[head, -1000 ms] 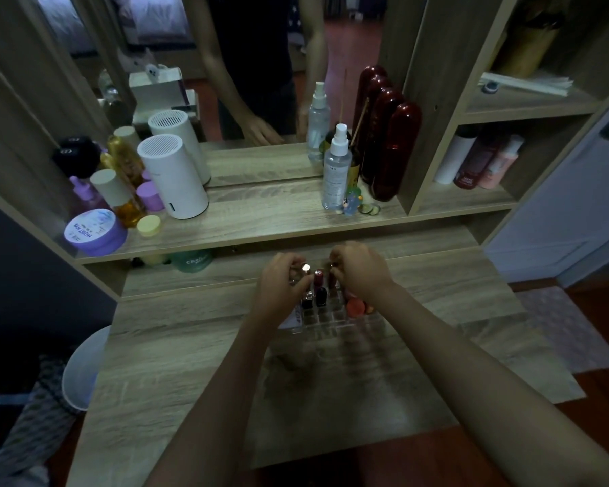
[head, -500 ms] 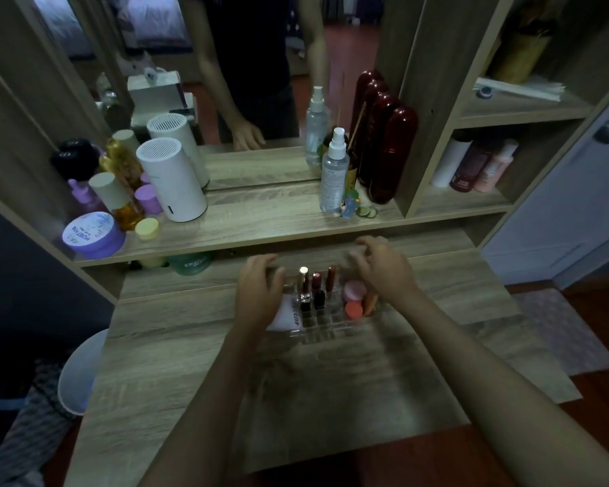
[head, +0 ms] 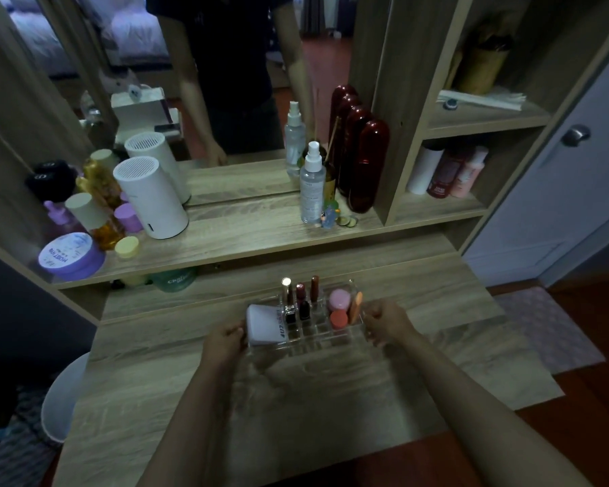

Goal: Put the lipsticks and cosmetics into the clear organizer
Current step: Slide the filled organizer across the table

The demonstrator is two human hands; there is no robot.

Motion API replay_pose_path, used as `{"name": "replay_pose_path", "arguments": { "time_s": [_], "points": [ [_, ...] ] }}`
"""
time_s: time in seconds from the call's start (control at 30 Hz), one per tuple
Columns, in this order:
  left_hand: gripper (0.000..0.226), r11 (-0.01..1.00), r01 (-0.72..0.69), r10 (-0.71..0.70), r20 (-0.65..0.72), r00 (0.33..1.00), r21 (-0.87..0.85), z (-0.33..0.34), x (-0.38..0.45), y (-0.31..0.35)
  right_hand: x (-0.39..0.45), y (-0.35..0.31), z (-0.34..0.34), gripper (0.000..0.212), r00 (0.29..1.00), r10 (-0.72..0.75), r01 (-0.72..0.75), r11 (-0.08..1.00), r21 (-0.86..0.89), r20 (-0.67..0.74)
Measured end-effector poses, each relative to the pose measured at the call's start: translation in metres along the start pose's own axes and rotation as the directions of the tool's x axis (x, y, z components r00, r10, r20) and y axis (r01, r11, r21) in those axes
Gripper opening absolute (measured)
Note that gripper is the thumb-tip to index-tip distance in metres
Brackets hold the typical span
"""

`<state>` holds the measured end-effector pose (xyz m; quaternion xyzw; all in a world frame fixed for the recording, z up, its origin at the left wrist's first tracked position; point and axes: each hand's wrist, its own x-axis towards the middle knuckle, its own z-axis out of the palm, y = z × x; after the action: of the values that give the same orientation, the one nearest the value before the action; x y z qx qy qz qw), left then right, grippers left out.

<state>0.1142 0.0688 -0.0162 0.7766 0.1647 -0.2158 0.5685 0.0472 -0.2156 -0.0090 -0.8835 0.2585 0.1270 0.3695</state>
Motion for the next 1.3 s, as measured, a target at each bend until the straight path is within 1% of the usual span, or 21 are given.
{"name": "replay_pose_path", "arguments": {
  "time_s": [0.1, 0.2, 0.27, 0.37, 0.47, 0.53, 0.6, 0.7, 0.83, 1.0, 1.13, 1.3],
  "points": [
    [0.03, 0.996, 0.018, -0.017, 0.014, 1.0, -0.086, 0.0, 0.002, -0.004, -0.001, -0.001, 0.003, 0.029, 0.998, -0.003, 0.002, 1.0, -0.013, -0.056],
    [0.027, 0.997, 0.001, -0.002, -0.014, 1.0, -0.077, 0.002, 0.003, -0.01, -0.001, -0.003, 0.004, 0.033, 0.996, -0.023, 0.017, 0.998, -0.068, -0.089],
    [0.029, 0.994, 0.026, -0.029, -0.026, 0.999, -0.103, 0.006, 0.002, -0.012, -0.001, -0.002, 0.002, 0.034, 0.995, -0.021, 0.014, 0.998, -0.067, -0.101],
    [0.032, 0.993, 0.048, -0.05, -0.014, 0.999, -0.109, 0.014, 0.0, -0.01, 0.002, 0.002, -0.003, 0.034, 0.993, -0.032, 0.02, 0.994, -0.11, -0.112],
    [0.035, 0.991, 0.038, -0.042, -0.026, 0.999, -0.126, 0.027, -0.004, -0.005, 0.002, 0.009, -0.013, 0.039, 0.99, -0.023, 0.011, 0.996, -0.091, -0.136],
    [0.036, 0.993, 0.028, -0.03, -0.017, 0.999, -0.113, 0.038, -0.008, -0.001, 0.002, 0.015, -0.022, 0.038, 0.988, -0.024, 0.015, 0.998, -0.058, -0.154],
    [0.036, 0.995, 0.022, -0.023, -0.005, 1.0, -0.096, 0.051, -0.012, 0.006, 0.002, 0.022, -0.032, 0.031, 0.987, -0.026, 0.021, 0.999, -0.035, -0.159],
    [0.036, 0.997, 0.003, -0.003, 0.001, 1.0, -0.072, 0.073, -0.015, 0.012, 0.004, 0.033, -0.05, 0.03, 0.984, 0.008, -0.019, 0.998, -0.058, -0.18],
    [0.032, 0.999, -0.028, 0.029, 0.026, 0.999, -0.022, 0.102, -0.023, 0.021, 0.009, 0.054, -0.069, 0.022, 0.978, 0.036, -0.056, 0.994, -0.093, -0.205],
    [0.032, 0.999, -0.051, 0.052, 0.053, 0.997, -0.007, 0.136, -0.028, 0.029, 0.016, 0.08, -0.093, 0.019, 0.97, 0.074, -0.093, 0.993, -0.075, -0.232],
    [0.033, 0.992, -0.112, 0.109, 0.057, 0.992, 0.054, 0.161, -0.032, 0.031, 0.021, 0.095, -0.109, 0.021, 0.96, 0.094, -0.115, 0.991, -0.066, -0.264],
    [0.034, 0.995, -0.097, 0.096, 0.057, 0.994, 0.009, 0.184, -0.031, 0.031, 0.026, 0.109, -0.127, 0.025, 0.957, 0.081, -0.12, 0.985, -0.125, -0.278]
  ]
}}
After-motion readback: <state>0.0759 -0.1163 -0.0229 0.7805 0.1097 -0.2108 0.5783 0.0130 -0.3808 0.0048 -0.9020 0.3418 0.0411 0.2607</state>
